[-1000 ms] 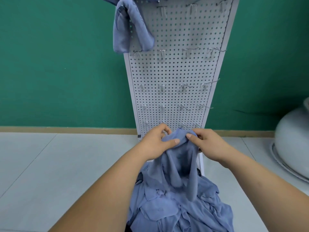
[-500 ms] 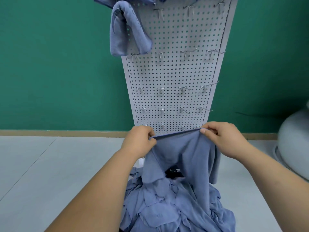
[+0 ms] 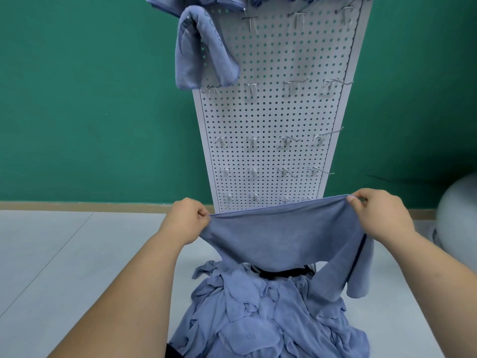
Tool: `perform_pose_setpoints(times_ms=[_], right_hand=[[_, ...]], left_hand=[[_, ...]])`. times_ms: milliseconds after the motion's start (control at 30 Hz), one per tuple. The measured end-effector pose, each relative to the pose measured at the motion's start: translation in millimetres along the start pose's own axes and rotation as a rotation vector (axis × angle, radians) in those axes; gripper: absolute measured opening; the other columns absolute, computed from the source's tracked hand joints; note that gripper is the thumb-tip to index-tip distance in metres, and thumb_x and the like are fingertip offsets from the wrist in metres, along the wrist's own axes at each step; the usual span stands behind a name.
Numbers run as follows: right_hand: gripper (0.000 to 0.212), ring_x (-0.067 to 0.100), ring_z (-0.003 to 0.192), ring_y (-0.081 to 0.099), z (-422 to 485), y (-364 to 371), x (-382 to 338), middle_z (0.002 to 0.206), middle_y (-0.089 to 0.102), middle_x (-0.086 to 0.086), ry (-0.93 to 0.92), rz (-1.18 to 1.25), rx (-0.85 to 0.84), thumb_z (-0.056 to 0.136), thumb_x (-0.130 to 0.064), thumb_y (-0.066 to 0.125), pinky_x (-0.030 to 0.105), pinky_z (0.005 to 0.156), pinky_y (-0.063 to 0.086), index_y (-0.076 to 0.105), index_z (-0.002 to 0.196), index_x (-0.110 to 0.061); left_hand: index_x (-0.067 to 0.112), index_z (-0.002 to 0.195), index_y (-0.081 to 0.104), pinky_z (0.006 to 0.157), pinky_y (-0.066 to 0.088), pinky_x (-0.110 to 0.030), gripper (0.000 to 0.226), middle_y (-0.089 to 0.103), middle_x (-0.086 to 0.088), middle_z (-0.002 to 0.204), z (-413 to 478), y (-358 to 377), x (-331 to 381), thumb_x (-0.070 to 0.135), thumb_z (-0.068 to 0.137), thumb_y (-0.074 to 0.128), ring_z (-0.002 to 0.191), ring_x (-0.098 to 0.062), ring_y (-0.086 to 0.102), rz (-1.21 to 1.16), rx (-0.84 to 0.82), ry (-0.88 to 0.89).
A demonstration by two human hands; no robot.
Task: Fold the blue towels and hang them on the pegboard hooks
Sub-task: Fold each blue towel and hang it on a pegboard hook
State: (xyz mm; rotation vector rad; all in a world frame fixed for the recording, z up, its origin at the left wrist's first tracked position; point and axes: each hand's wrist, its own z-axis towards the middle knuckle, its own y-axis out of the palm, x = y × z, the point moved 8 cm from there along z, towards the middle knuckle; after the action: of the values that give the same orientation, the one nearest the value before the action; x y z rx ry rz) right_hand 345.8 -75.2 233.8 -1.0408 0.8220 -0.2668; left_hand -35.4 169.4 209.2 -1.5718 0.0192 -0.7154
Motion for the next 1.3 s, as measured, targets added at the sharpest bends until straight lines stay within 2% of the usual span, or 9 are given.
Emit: perform_pose_setpoints(times_ms=[167, 300, 433, 500, 667, 867, 1033, 1133, 1300], right_hand=[[0.021, 0.030, 0.073, 0.061, -6, 8, -25, 0.065, 0.067, 0.000, -0.124, 0.093, -0.084, 0.103, -0.036, 0.062, 0.036, 0.066, 0.048, 0.070, 0.087, -0.027], [0.022, 0.027, 0.066, 0.057, -26, 18, -76, 0.063, 0.063, 0.007, -0.316, 0.191, -0.219, 0.103, -0.038, 0.063, 0.032, 0.065, 0.047, 0.070, 0.085, -0.027], [0.020, 0.024, 0.066, 0.056, -47, 26, -121, 0.065, 0.063, 0.006, -0.450, 0.289, -0.296, 0.103, -0.039, 0.063, 0.035, 0.068, 0.050, 0.069, 0.085, -0.032], [0.018, 0.019, 0.061, 0.051, -54, 28, -133, 0.065, 0.061, 0.007, -0.479, 0.329, -0.322, 0.102, -0.040, 0.063, 0.034, 0.062, 0.045, 0.072, 0.088, -0.033], [0.013, 0.006, 0.057, 0.045, -57, 31, -134, 0.065, 0.062, 0.003, -0.476, 0.324, -0.366, 0.100, -0.039, 0.069, 0.023, 0.056, 0.036, 0.075, 0.089, -0.034], [0.017, 0.007, 0.059, 0.049, -44, 36, -102, 0.068, 0.065, -0.001, -0.391, 0.255, -0.452, 0.096, -0.037, 0.075, 0.025, 0.060, 0.041, 0.072, 0.082, -0.030], [0.009, 0.011, 0.078, 0.067, -28, 33, -65, 0.079, 0.073, -0.010, -0.309, 0.087, -0.407, 0.096, -0.038, 0.075, 0.033, 0.075, 0.054, 0.073, 0.088, -0.033], [0.010, 0.009, 0.081, 0.065, -24, 38, -48, 0.081, 0.072, -0.013, -0.264, -0.024, -0.398, 0.098, -0.034, 0.073, 0.031, 0.072, 0.052, 0.071, 0.087, -0.033], [0.015, 0.016, 0.070, 0.058, -21, 45, -36, 0.080, 0.069, -0.002, -0.150, 0.056, -0.380, 0.105, -0.026, 0.060, 0.034, 0.062, 0.048, 0.062, 0.091, -0.031]], left_hand=[[0.028, 0.087, 0.074, 0.068, 0.052, -0.029, 0.012, 0.071, 0.010, 0.076, -3, 0, 20, 0.029, 0.098, 0.068, 0.078, -0.016, 0.066, -0.123, 0.055, 0.071], [0.030, 0.100, 0.079, 0.069, 0.050, -0.023, 0.008, 0.068, 0.012, 0.069, -15, 0, 72, 0.028, 0.097, 0.072, 0.066, -0.006, 0.060, -0.365, 0.078, 0.206], [0.029, 0.123, 0.074, 0.068, 0.050, -0.018, 0.026, 0.062, 0.006, 0.078, -34, 19, 123, 0.019, 0.099, 0.072, 0.062, -0.003, 0.050, -0.609, -0.079, 0.308], [0.029, 0.119, 0.075, 0.068, 0.048, -0.017, 0.024, 0.060, 0.008, 0.078, -40, 31, 137, 0.017, 0.099, 0.072, 0.062, -0.003, 0.048, -0.635, -0.129, 0.344], [0.028, 0.095, 0.077, 0.066, 0.046, -0.018, 0.006, 0.068, 0.011, 0.074, -36, 38, 133, 0.023, 0.097, 0.074, 0.057, 0.002, 0.052, -0.565, -0.064, 0.288], [0.033, 0.083, 0.072, 0.072, 0.052, -0.025, 0.017, 0.068, 0.011, 0.071, -16, 10, 91, 0.022, 0.096, 0.074, 0.061, -0.004, 0.055, -0.586, 0.088, 0.148], [0.023, 0.089, 0.078, 0.083, 0.060, -0.036, 0.010, 0.075, 0.004, 0.078, -5, -4, 50, 0.021, 0.097, 0.073, 0.072, -0.016, 0.067, -0.682, 0.171, -0.009], [0.020, 0.090, 0.080, 0.090, 0.062, -0.048, 0.008, 0.078, 0.001, 0.082, 1, -7, 28, 0.023, 0.095, 0.074, 0.078, -0.024, 0.073, -0.773, 0.209, -0.118], [0.021, 0.087, 0.078, 0.087, 0.063, -0.048, 0.010, 0.076, 0.003, 0.076, 1, -6, 14, 0.021, 0.096, 0.074, 0.075, -0.025, 0.072, -0.761, 0.238, -0.175]])
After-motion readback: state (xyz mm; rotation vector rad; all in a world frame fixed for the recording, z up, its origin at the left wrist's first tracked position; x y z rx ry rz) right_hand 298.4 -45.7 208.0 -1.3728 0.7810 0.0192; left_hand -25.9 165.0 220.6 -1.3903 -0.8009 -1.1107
